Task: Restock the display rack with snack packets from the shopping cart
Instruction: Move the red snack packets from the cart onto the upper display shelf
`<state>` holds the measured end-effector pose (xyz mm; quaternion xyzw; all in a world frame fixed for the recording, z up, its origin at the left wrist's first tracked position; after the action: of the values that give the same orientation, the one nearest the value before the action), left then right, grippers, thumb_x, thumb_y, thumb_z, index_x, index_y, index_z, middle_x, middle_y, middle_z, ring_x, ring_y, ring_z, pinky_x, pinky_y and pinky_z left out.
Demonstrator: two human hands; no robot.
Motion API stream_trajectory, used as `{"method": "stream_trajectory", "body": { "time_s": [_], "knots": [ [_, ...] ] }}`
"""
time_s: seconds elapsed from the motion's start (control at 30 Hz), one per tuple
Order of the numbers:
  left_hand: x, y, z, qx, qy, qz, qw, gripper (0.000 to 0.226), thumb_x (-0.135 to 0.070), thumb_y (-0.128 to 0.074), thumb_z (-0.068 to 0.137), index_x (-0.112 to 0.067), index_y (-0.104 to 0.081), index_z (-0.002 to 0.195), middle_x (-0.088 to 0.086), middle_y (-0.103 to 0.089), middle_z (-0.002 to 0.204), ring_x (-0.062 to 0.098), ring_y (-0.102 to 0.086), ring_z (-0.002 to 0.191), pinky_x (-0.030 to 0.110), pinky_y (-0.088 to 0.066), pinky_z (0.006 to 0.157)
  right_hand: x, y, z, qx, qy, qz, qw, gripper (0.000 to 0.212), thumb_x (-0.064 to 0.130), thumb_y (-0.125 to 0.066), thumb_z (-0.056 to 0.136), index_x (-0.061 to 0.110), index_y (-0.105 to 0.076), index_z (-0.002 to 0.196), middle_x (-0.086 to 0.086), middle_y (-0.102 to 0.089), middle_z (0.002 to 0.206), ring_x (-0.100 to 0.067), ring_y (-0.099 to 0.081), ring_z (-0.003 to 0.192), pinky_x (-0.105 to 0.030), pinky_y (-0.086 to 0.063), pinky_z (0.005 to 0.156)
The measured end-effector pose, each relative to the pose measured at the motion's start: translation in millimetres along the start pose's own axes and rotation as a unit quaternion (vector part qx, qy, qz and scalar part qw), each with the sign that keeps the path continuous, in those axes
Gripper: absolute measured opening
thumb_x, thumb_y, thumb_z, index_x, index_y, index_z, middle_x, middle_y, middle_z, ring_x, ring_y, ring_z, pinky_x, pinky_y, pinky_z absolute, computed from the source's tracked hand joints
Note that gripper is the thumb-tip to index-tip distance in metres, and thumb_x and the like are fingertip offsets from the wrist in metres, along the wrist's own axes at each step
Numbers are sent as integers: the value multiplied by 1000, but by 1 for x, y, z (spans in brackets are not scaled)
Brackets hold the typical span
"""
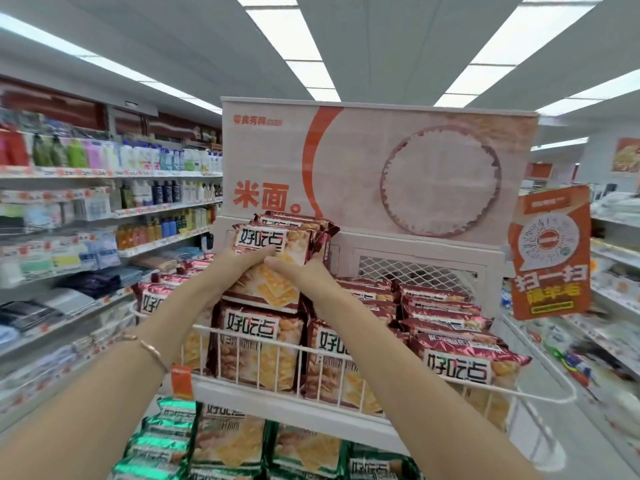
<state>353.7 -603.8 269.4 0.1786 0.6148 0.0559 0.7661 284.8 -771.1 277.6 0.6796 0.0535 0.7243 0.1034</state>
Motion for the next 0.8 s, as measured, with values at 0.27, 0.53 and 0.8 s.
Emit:
{"method": "stream_trajectory", "body": {
  "time_s": [0.27, 0.53, 0.8],
  "knots": [
    [-9, 15, -14, 36, -55, -43, 997, 127, -55, -88, 55, -30, -16, 157, -5, -30, 160, 16, -38, 139, 38, -34, 114, -4, 10, -32, -130, 277, -321, 896, 111, 56, -70, 82, 39, 13, 155, 6, 22, 163, -15, 19, 150, -39, 6, 120],
    [-1, 7, -25, -19, -104, 21, 994, 96, -24, -78, 85, -21, -16, 158, -7, -44, 143, -15, -57, 92, -1, -42, 68, -19, 11, -18, -78, 283, -529, 797, 79, 58, -55, 92, 44, -10, 155, 10, 29, 160, -25, 13, 152, -54, -1, 123],
    [30, 82, -96, -220, -168, 153, 949, 21, -32, -67, 91, -23, -67, 111, -10, -66, 89, 10, -63, 83, 36, -57, 79, 5, -57, -53, -204, 417, -541, 701, 47, 40, -69, 83, 23, -59, 125, -16, -25, 158, -37, -13, 149, -60, -2, 119]
  ]
}}
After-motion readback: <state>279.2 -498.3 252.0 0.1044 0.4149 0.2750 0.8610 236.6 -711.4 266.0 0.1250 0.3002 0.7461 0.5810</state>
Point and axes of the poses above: each hand's wrist, its own z-axis towards the middle knuckle, its own y-axis out of the back of the hand, x = y × z, the point moved 1 cm from there along z, towards the middle knuckle
